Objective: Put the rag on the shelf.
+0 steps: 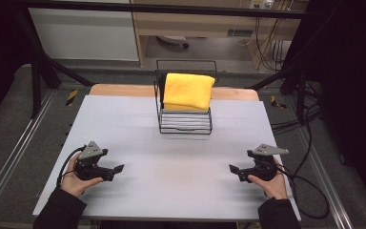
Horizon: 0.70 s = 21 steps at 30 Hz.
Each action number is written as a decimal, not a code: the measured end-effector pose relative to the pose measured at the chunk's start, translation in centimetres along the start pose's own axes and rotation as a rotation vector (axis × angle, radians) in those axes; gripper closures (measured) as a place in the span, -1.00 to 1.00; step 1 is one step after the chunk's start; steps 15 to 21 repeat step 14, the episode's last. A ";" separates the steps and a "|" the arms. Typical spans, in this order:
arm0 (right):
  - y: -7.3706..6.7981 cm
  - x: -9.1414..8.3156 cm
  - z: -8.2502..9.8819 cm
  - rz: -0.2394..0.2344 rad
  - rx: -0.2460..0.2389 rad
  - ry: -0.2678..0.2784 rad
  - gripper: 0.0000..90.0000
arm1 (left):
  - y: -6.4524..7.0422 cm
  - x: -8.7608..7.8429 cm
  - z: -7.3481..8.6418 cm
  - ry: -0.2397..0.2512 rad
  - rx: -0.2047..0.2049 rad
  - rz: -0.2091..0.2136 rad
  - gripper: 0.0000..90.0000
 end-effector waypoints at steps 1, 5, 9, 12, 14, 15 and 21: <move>0.1 -0.1 0.3 -0.003 0.004 0.004 -0.99 | -0.1 0.0 0.1 0.004 -0.004 0.002 -0.80; 0.1 -0.5 1.3 -0.020 0.010 0.006 -0.99 | -0.3 -0.2 0.8 0.010 -0.012 0.005 -0.80; 0.0 -0.6 1.6 -0.025 0.007 0.013 -0.99 | -0.3 -0.3 1.4 0.007 -0.021 0.003 -0.80; -0.1 -0.6 1.6 -0.027 0.007 0.010 -0.99 | -0.4 -0.3 1.6 0.002 -0.025 0.000 -0.80; -0.1 -0.6 1.6 -0.027 0.003 0.007 -0.99 | -0.4 -0.3 1.6 0.002 -0.027 -0.001 -0.80; -0.1 -0.6 1.6 -0.027 0.003 0.007 -0.99 | -0.4 -0.3 1.6 0.002 -0.027 -0.001 -0.80; -0.1 -0.6 1.6 -0.027 0.003 0.007 -0.99 | -0.4 -0.3 1.6 0.002 -0.027 -0.001 -0.80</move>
Point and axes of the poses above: each handheld gripper's, and its own axes: x roughly forward along the jaws, z roughly out of its underside, y roughly to its right, the point moved 8 cm from there along x, roughly forward along the jaws, and after that the axes turned 14 degrees about -z, right-handed, at the moved point
